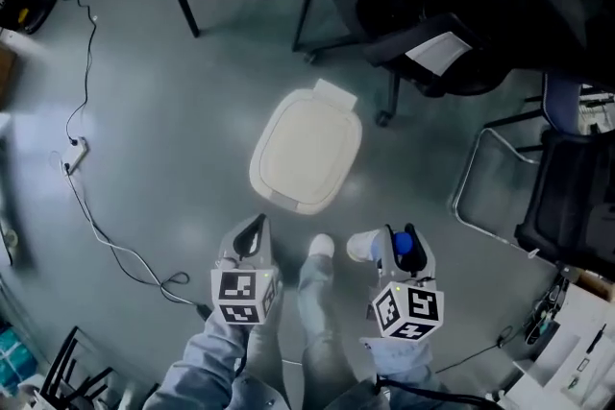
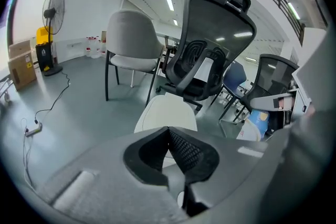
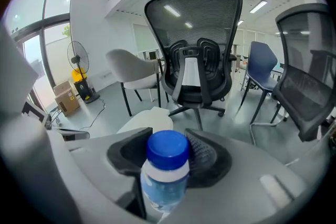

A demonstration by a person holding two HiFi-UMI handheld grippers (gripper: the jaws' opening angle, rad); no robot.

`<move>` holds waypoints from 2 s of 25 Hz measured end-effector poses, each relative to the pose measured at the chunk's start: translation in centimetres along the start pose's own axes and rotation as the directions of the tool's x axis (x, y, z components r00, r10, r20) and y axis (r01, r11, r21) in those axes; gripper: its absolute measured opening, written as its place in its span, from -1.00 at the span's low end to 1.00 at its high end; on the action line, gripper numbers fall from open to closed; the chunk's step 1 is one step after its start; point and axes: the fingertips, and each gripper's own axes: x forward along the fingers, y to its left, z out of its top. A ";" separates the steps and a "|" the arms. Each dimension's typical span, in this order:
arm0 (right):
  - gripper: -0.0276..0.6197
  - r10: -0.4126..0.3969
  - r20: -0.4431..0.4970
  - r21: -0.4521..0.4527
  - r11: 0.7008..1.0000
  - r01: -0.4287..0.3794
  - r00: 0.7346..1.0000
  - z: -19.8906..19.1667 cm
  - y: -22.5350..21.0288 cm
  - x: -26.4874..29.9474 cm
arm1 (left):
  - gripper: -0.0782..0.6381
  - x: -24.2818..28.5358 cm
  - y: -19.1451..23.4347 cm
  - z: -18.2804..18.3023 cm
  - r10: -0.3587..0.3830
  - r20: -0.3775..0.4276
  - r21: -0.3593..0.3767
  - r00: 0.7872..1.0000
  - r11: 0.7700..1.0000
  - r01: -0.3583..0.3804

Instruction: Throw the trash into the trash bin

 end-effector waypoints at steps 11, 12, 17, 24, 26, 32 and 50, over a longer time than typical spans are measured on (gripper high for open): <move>-0.32 0.005 0.001 0.035 0.999 -0.005 1.000 -0.9 0.4 1.9 | -0.76 4.0 0.1 -3.4 -0.028 -0.024 0.051 0.999 0.998 0.029; -0.32 0.009 0.001 0.030 1.000 -0.009 1.000 -0.9 0.4 1.9 | -0.76 4.5 0.1 -3.5 -0.033 -0.028 0.064 0.999 0.997 0.035; -0.32 0.010 -0.012 0.022 1.000 -0.010 1.000 -1.6 0.1 1.8 | -0.76 7.1 0.0 -4.8 -0.041 -0.067 0.116 0.997 0.992 0.049; -0.32 0.009 -0.017 0.022 1.000 -0.009 1.000 -2.1 -0.2 1.5 | -0.76 8.4 -0.2 -5.8 -0.052 -0.091 0.137 0.994 0.988 0.064; -0.32 0.007 -0.018 0.024 1.000 -0.007 1.000 -2.2 -0.4 1.5 | -0.76 8.6 -0.3 -6.1 -0.051 -0.100 0.138 0.994 0.988 0.065; -0.32 0.008 -0.028 0.022 1.000 -0.008 1.000 -2.4 -0.5 1.9 | -0.76 9.3 -0.2 -7.1 -0.048 -0.132 0.154 0.990 0.986 0.069; -0.32 0.019 -0.044 0.017 1.000 -0.018 0.999 -2.4 -0.7 2.7 | -0.76 9.9 0.3 -9.3 -0.038 -0.178 0.162 0.983 0.984 0.067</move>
